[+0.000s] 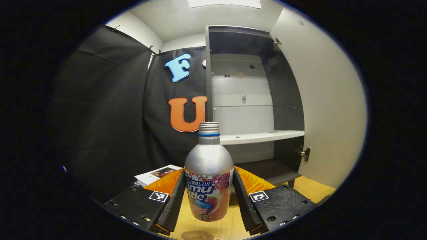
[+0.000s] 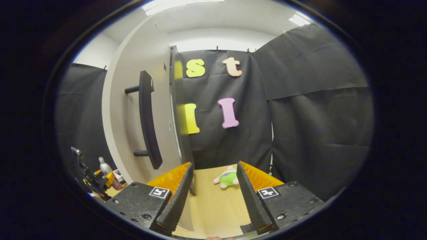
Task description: Open the cabinet door with the right hand, grasp the bottle in the cabinet with the left hand and place it on the coaster, then close the cabinet door with the right hand.
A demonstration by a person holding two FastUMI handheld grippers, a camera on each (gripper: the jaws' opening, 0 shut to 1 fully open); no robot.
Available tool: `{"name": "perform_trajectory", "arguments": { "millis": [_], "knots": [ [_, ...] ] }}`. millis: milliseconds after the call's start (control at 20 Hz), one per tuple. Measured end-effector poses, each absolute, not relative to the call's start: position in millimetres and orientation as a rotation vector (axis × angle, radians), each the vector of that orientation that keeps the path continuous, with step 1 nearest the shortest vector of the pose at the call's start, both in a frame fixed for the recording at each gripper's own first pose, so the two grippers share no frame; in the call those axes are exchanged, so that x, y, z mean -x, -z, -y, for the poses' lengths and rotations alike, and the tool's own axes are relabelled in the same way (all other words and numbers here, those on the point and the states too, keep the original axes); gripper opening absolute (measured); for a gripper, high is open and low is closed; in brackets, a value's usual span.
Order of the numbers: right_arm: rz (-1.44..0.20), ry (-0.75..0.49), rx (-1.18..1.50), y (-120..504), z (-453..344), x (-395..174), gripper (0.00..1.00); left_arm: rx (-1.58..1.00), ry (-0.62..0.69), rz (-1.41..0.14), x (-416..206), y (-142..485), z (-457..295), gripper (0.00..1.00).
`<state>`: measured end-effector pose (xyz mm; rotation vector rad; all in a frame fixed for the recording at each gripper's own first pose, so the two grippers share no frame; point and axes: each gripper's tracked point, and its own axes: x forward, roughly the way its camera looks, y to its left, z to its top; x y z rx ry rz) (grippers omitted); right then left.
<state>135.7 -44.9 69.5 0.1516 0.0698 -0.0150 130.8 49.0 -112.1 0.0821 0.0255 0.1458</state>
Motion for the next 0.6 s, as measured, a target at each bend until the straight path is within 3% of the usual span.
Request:
{"name": "perform_trajectory", "arguments": {
  "millis": [600],
  "knots": [
    [-0.106, 0.022, -0.114, -80.6, 33.6, -127.6, 0.82, -0.056, -0.284, -0.13, -84.8, 233.8, -81.8, 0.72]
  ]
}}
